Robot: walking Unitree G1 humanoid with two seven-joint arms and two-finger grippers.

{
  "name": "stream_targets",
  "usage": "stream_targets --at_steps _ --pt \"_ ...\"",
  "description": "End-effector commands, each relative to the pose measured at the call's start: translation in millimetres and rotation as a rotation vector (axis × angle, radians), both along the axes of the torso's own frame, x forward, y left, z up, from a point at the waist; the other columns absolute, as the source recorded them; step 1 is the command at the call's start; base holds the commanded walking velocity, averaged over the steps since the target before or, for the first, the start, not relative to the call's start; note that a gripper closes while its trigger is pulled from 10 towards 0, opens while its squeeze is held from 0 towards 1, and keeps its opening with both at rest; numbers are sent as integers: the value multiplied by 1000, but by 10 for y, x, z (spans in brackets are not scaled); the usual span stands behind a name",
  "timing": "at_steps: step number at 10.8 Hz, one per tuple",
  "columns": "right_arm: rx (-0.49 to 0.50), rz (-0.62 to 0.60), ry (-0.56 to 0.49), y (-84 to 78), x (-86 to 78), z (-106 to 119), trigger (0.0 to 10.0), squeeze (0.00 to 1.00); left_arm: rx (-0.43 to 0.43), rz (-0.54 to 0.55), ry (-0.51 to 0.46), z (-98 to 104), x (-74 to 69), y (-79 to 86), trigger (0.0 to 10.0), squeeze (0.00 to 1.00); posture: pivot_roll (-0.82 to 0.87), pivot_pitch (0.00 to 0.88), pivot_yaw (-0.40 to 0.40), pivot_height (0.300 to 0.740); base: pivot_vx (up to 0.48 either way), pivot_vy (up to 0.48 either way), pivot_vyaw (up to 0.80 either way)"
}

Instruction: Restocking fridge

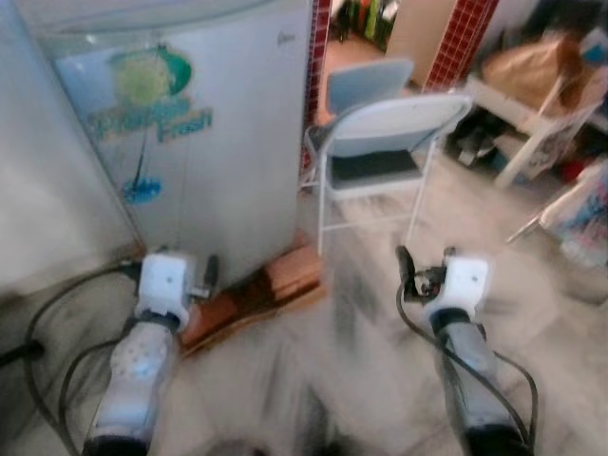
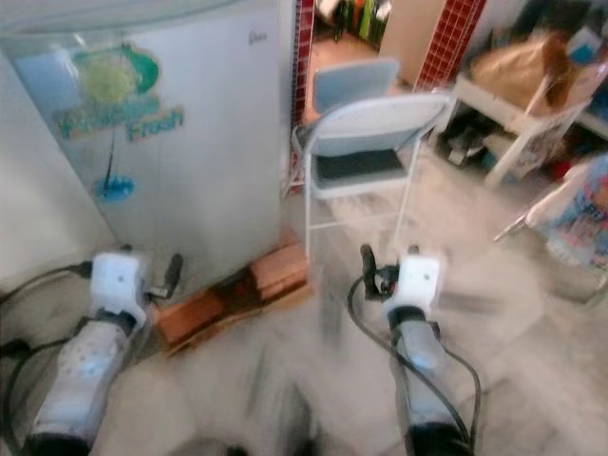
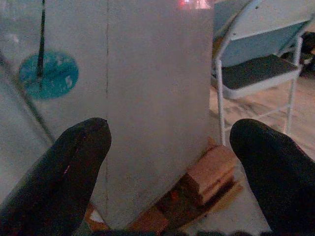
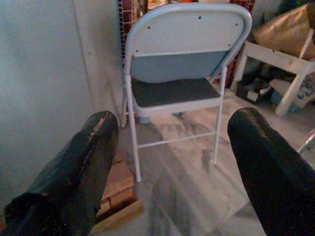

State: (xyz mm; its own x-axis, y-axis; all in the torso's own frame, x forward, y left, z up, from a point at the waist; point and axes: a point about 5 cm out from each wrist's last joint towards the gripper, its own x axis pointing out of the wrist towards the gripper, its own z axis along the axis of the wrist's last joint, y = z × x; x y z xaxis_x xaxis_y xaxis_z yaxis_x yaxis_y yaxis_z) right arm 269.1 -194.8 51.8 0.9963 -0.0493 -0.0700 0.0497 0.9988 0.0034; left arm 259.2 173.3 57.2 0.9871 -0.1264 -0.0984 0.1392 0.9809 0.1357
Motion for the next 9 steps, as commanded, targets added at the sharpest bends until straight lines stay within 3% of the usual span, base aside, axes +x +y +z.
stream_targets --at_steps 1,7,9 --pt "2 13 -25 38 36 54 10000 0 23 18 -8 32 6 85 10000 0 106 19 -21 740 0 480 0" --pt "-6 13 -25 28 65 62 10000 0 12 19 -14 24 1 85 10000 0 103 21 -27 740 0 468 0" --pt "-11 9 -26 17 75 72 10000 0 11 10 -18 25 13 69 10000 0 98 18 -25 740 0 480 -688"
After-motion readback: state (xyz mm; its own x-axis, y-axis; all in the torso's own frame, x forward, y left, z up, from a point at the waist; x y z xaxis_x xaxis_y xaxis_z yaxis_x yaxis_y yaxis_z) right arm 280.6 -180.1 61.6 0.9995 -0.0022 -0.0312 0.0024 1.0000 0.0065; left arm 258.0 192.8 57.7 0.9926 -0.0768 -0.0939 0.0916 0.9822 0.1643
